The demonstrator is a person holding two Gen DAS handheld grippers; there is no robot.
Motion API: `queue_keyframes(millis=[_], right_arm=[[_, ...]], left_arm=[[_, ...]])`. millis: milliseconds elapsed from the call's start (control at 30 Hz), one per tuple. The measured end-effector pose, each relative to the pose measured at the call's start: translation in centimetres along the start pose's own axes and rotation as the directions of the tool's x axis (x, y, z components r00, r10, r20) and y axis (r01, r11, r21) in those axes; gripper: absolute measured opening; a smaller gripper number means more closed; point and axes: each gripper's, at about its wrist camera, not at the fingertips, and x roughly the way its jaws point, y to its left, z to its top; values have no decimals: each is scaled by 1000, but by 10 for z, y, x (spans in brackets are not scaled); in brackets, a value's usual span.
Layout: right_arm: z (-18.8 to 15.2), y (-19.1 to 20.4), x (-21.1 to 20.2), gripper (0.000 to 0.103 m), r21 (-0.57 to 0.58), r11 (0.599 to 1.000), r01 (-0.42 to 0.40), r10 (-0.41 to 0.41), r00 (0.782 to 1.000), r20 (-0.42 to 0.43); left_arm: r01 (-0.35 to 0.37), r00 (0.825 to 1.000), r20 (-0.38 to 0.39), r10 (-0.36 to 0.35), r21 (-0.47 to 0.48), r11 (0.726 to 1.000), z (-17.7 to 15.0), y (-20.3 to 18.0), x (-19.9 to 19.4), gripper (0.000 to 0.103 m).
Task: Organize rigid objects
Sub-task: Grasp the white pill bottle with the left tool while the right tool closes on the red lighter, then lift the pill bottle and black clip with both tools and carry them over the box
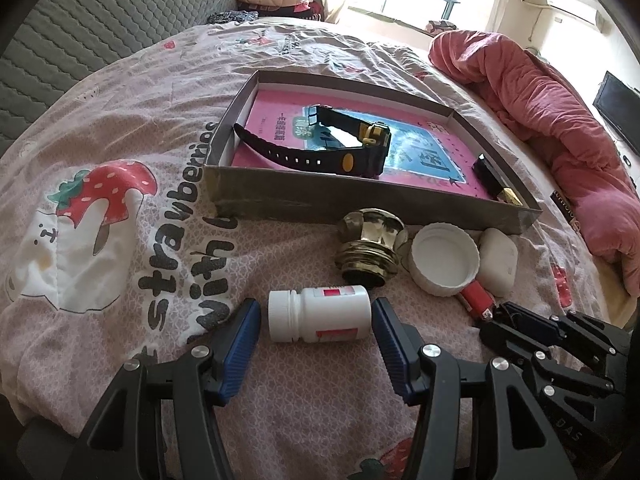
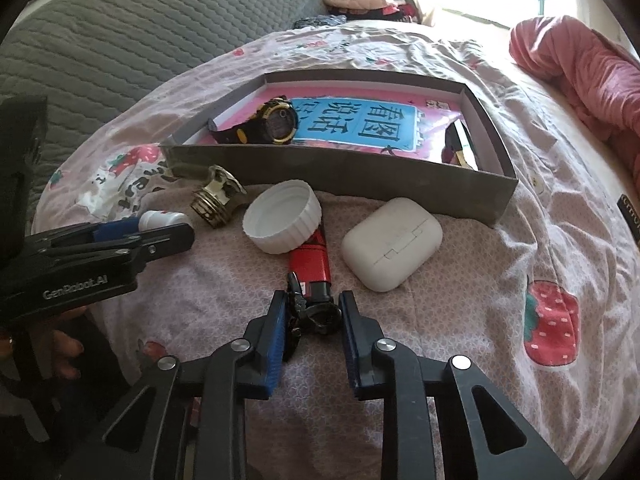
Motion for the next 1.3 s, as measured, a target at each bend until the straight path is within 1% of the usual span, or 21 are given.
queue_keyframes(millis=[167, 400, 500, 533, 733, 967, 1167, 1300], right_arm=[[1, -1, -4, 25, 1, 1000, -3, 3, 1000, 14], [4, -15, -13, 25, 57, 998, -8, 6, 999, 41], [6, -19, -15, 25, 73, 997, -6, 2, 999, 48], [6, -20, -15, 25, 76, 997, -5, 1, 999, 51], [8, -22, -16, 25, 84, 996, -5, 0, 998, 61], [10, -22, -21, 25, 80, 997, -20, 13, 996, 92], [11, -22, -26, 25, 78, 997, -22, 13, 993, 117], [13, -22, -30, 25, 80, 996, -26, 15, 991, 135]], left_arm=[[-3, 1000, 0, 3, 0, 1000, 0, 0, 2, 57], [-32, 999, 12, 32, 32, 999, -1, -3, 5, 57], [-30, 999, 12, 30, 22, 999, 0, 0, 5, 52], [-32, 999, 14, 32, 17, 999, 0, 2, 5, 47], [-19, 1000, 14, 19, 17, 1000, 2, 5, 4, 46], [-17, 998, 61, 16, 15, 1000, 6, 9, -7, 46], [-14, 996, 84, 13, 16, 1000, 8, 9, -13, 46], [-14, 993, 119, 11, 26, 1000, 10, 8, -22, 46]])
